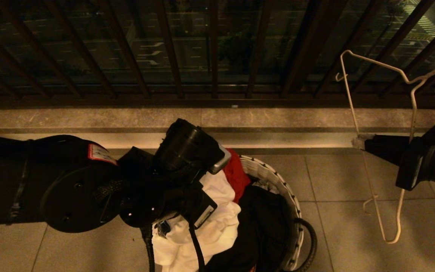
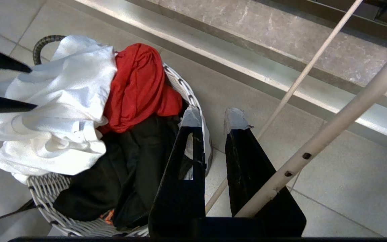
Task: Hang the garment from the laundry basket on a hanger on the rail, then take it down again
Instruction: Pick up clothes from the basket
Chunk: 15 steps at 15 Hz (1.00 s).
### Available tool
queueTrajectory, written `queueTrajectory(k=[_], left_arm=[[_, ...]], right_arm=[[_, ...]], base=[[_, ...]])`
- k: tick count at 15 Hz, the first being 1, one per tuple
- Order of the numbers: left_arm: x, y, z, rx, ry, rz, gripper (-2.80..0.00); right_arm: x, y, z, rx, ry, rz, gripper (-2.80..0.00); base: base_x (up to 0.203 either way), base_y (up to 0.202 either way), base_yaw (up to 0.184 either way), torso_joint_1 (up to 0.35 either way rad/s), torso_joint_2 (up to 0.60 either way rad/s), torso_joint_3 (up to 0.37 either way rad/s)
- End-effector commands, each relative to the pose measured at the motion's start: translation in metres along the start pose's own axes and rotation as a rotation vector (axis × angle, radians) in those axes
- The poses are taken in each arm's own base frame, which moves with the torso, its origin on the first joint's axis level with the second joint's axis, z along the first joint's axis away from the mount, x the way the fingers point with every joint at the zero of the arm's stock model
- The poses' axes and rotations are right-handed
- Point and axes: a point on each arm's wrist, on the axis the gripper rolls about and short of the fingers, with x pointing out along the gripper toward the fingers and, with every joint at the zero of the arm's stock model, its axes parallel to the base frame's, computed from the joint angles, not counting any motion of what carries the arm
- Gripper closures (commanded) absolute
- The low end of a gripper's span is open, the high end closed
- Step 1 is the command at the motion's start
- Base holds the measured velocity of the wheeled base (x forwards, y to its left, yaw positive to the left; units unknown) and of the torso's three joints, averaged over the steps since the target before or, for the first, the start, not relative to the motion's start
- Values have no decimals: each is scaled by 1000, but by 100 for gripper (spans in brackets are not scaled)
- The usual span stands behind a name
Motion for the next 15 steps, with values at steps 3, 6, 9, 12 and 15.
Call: queueTrajectory(k=[3,6,9,12,15], left_arm=[[16,-6,-7,33,69,87,-280],[17,-10,-25,90,126,98,-280],[12,-11,-40,111,158,93,-280],[-2,-15,-63,144,189,73,-280],[-7,-17,-87,170,243,63,-280]], right_arm=[[-2,0,1,-3,-9,1,0],[-5,1,3,-6,-22,-1,0],[-7,1,4,-7,-27,-2,0],[-7,1,4,-7,-27,-2,0],[-7,1,4,-7,-28,-2,0]], base=[[0,0,0,0,0,0],[0,0,0,0,0,0],[0,0,0,0,0,0],[0,0,0,0,0,0],[0,0,0,0,0,0]])
